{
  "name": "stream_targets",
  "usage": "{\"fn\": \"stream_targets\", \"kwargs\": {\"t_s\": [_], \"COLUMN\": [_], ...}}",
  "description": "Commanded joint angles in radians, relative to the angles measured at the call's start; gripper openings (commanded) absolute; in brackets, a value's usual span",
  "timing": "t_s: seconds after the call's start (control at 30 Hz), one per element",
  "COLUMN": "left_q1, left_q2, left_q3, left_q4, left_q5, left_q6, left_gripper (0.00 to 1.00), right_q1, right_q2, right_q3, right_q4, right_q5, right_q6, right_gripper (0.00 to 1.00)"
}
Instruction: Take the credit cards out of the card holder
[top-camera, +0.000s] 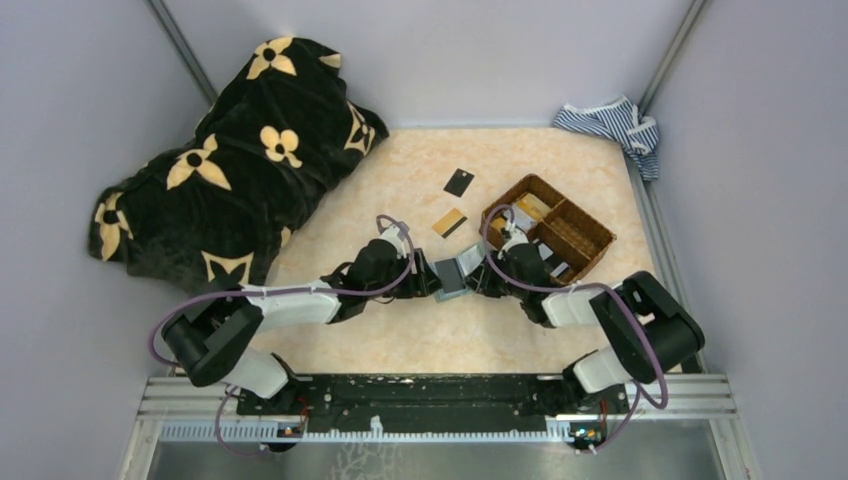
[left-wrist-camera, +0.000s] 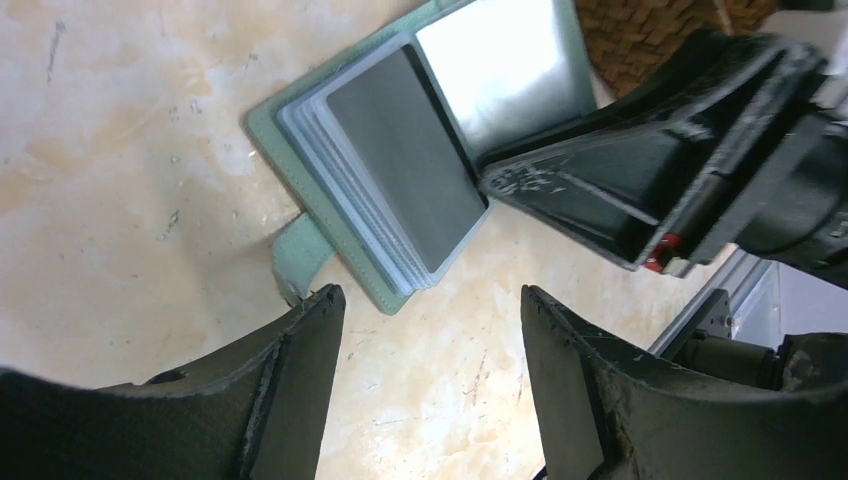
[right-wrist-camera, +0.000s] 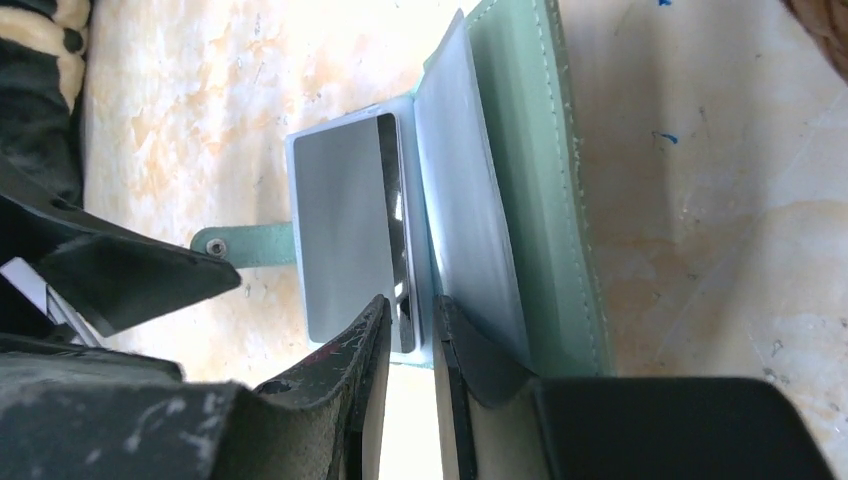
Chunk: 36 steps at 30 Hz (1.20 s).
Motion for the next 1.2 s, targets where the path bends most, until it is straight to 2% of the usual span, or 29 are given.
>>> {"fn": "stream_targets", "kwargs": {"t_s": [0.0, 0.13, 0.6, 0.83, 1.17], "left_q1": [0.005, 0.014, 0.023, 0.057, 0.069], "left_q2": [-0.055, -0.038, 0.120, 0.225, 0.256], "left_q3": [0.013, 0.000, 0.057, 0.045, 0.039], "left_q4": [0.014, 0.141, 0.220, 0.260, 0.259], "left_q5": [0.007, 0.064, 0.094, 0.125, 0.130], "left_q6": [0.022, -0.022, -0.006, 0.004, 0.016], "left_gripper": [0.72, 0.71, 0.71, 0.70, 0.70], "right_q1": [-0.001, -0.001, 0.000, -0.002, -0.026], "right_q2": [0.052, 0.081, 0.058, 0.047, 0.002], "right_q3": [0.032, 0.015, -0.048, -0.038, 0.007], "right_q4": [0.049, 0.116, 0.183, 0.170, 0.099], "right_q5": [-0.040, -0.083, -0.117, -0.120, -0.089], "right_q6": [-0.013, 0.023, 0.067, 0.066, 0.039], "right_gripper": [0.23, 0.23, 0.23, 0.23, 0.23]}}
